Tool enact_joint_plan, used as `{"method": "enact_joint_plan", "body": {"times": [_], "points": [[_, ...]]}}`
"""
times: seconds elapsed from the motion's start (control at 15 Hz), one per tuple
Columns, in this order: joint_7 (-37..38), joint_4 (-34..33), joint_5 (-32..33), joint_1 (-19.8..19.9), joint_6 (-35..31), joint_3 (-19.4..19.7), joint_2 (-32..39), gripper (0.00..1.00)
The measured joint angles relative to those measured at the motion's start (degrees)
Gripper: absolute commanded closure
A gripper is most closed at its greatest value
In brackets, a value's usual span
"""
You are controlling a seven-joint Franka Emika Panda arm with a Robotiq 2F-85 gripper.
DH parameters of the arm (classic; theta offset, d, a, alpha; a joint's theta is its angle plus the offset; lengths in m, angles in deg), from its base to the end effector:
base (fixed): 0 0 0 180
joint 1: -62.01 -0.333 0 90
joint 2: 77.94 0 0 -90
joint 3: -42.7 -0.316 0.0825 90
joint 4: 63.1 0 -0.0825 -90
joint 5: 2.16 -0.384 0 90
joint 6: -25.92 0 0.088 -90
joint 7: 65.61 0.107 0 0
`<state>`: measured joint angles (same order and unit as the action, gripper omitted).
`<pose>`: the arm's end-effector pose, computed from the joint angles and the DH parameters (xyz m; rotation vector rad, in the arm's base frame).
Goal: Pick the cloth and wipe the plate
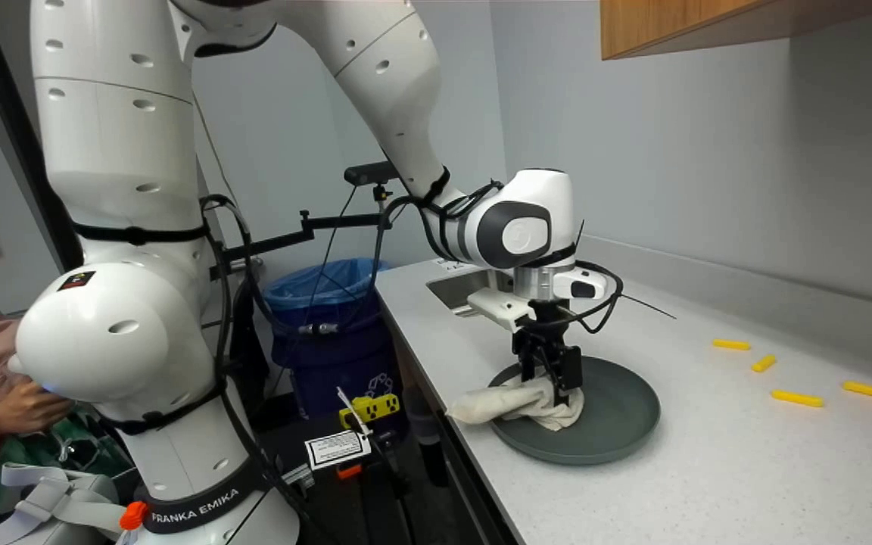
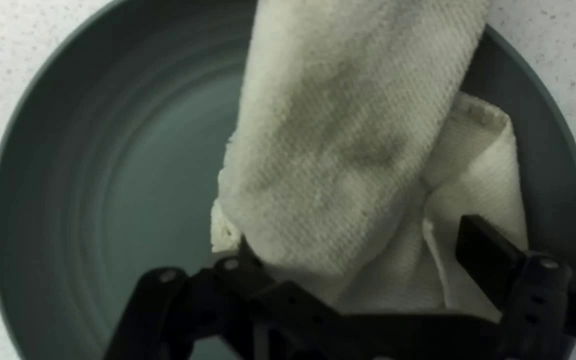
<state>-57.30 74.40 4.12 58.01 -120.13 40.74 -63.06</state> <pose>0.4848 0.0527 0.1992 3.0759 0.0810 -0.1588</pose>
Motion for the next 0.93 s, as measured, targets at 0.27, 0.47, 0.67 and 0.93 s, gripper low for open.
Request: {"method": "enact_joint_plan", "body": {"times": [0.27,0.47,0.67,0.93], "points": [[-0.19,-3.06,0.04,-0.08,0.08,0.00,2.57,0.57],[-0.24,-4.52,0.09,-0.59,0.11,-0.07,2.81,0.80],[-0.42,-5.62,0.10,-1.30,0.12,-0.67,2.65,0.99],[0.38,-7.03,2.52,-2.91,0.12,-0.42,2.28,0.98]]}}
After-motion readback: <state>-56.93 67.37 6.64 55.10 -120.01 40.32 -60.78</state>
